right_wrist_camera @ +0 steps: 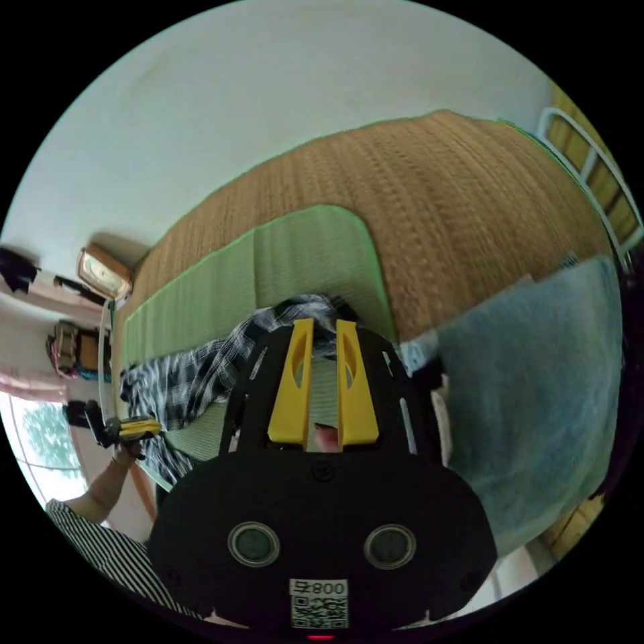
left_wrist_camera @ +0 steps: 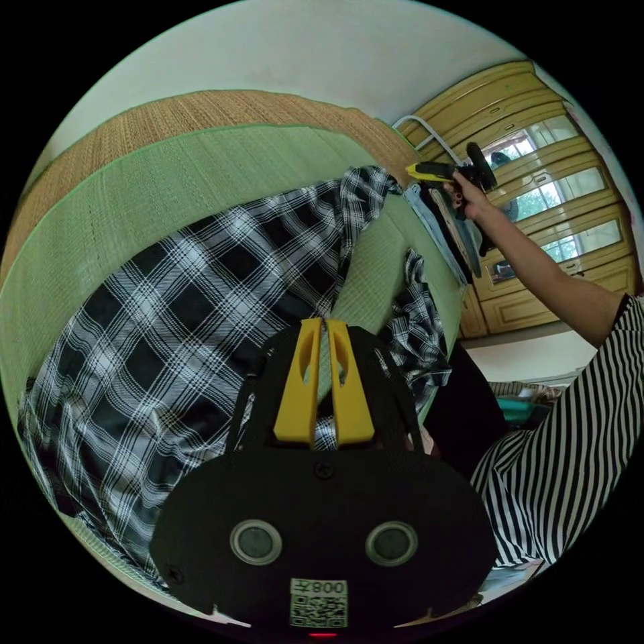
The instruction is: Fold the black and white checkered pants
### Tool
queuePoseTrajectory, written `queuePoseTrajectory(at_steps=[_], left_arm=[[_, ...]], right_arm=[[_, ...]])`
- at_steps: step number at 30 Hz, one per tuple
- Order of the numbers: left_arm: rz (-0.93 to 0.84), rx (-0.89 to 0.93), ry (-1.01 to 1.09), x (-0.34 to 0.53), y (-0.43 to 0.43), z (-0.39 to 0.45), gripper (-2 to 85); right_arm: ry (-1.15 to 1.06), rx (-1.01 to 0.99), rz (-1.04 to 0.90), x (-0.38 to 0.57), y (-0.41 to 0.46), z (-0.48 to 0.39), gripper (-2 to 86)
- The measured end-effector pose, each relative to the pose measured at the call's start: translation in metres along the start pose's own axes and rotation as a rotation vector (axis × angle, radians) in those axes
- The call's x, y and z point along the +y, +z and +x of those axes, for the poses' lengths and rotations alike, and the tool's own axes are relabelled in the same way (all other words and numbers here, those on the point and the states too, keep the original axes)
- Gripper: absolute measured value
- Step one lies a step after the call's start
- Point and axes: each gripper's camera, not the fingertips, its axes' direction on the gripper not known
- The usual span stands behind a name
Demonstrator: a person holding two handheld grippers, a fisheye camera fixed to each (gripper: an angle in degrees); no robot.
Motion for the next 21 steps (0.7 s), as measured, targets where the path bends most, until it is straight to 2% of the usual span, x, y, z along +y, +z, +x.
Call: queuePoseTrajectory(at_steps=[8, 10, 12, 16, 21], left_arm=[[-0.081, -0.139, 0.024, -0.013, 0.023, 0.014, 2.0], [-0.072, -0.145, 0.036, -0.014, 0.023, 0.017, 1.7], [-0.065, -0.147, 0.034, -0.016, 0.022, 0.018, 1.3], [0.005, -0.124, -0.003, -0.015, 0.009, 0.018, 0.6], [0.133, -0.107, -0.013, -0.010, -0.025, 0.025, 0.4]], right_arm=[[-0.111, 0.262, -0.189, -0.046, 0.063, -0.049, 8.7], [-0.100, 0.288, -0.167, -0.049, 0.063, -0.050, 7.4], [-0.094, 0.259, -0.153, -0.053, 0.058, -0.050, 2.4], [-0.106, 0.194, -0.098, -0.060, 0.036, -0.052, 0.6], [-0.104, 0.000, 0.100, -0.066, -0.046, -0.044, 0.0]])
